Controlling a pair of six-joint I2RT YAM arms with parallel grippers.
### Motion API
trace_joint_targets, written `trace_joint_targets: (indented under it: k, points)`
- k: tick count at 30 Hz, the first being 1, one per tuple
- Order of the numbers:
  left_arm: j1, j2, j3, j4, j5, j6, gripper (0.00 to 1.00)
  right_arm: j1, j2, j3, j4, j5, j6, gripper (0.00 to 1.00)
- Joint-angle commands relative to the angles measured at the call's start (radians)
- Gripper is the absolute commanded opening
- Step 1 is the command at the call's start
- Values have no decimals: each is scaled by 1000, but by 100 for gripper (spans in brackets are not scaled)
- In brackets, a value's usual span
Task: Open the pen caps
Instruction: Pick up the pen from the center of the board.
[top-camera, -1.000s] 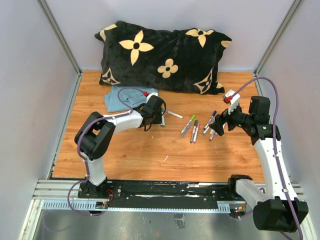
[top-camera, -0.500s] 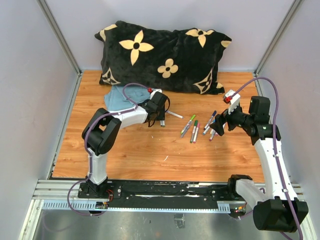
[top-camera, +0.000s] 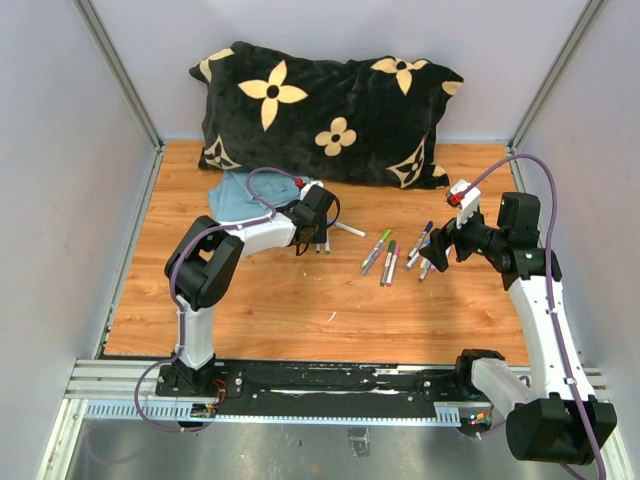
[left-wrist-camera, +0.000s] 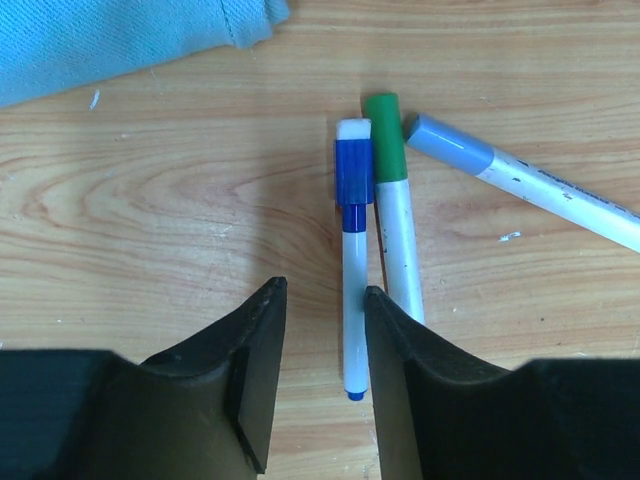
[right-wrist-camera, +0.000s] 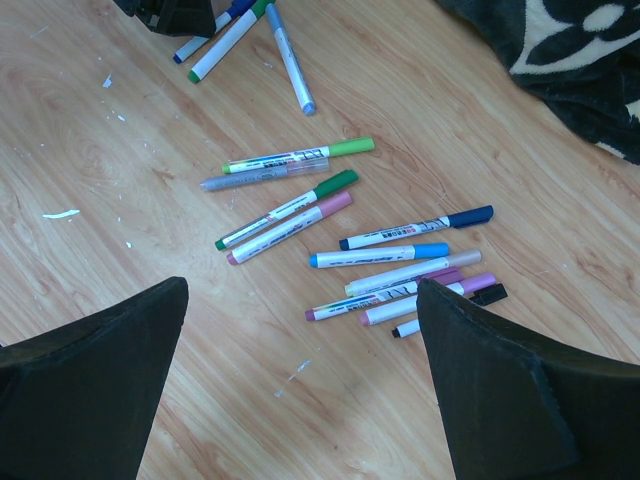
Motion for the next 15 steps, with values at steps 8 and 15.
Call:
trace_joint_targets:
  k: [8, 15]
  points:
    - [-4, -13, -49, -55, -31, 59, 36, 15, -12, -11, 20, -21, 14, 98]
    - [-4, -29, -75, -82, -27, 93, 21, 18, -12, -20, 33, -61, 44, 98]
